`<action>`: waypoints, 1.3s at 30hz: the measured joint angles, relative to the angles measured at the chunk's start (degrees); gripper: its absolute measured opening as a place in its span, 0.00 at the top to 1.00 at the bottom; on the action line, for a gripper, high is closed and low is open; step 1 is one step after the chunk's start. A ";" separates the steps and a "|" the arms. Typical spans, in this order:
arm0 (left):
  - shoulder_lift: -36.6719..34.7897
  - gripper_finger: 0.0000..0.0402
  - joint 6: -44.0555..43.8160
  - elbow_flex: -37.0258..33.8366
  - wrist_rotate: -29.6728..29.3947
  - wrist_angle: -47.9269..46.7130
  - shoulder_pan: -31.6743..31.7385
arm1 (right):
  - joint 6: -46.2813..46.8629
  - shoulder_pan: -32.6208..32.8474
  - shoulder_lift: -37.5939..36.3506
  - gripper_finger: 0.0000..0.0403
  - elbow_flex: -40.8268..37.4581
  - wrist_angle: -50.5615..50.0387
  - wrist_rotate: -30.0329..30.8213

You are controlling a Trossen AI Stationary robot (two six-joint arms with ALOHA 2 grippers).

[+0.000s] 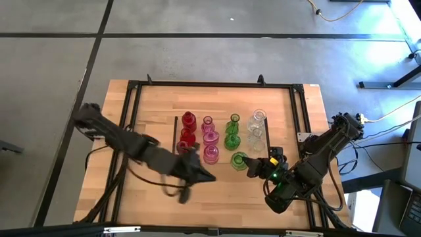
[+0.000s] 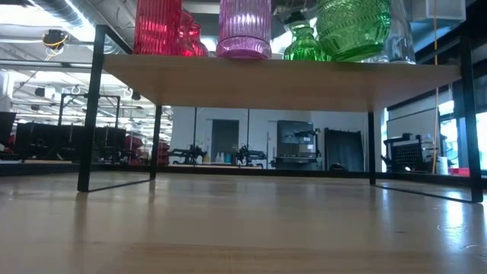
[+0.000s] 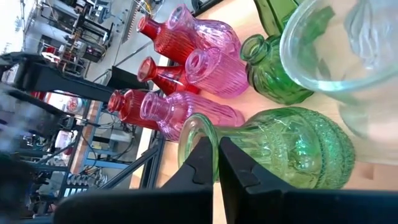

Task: Sort vases onto shelf
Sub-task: Put the green vase on the shelf aligned with the other green vases

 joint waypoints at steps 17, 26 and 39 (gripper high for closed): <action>8.96 1.00 -12.13 -0.07 -21.82 13.88 -4.13 | -0.13 -1.96 0.00 1.00 -0.02 2.65 2.64; 15.87 1.00 -24.65 -0.11 -11.60 13.65 -1.77 | -0.09 -1.90 0.92 1.00 -1.16 8.38 2.28; 16.29 1.00 -28.83 -0.11 -22.29 11.34 -0.89 | 0.01 -1.97 0.71 1.00 -9.16 21.20 5.89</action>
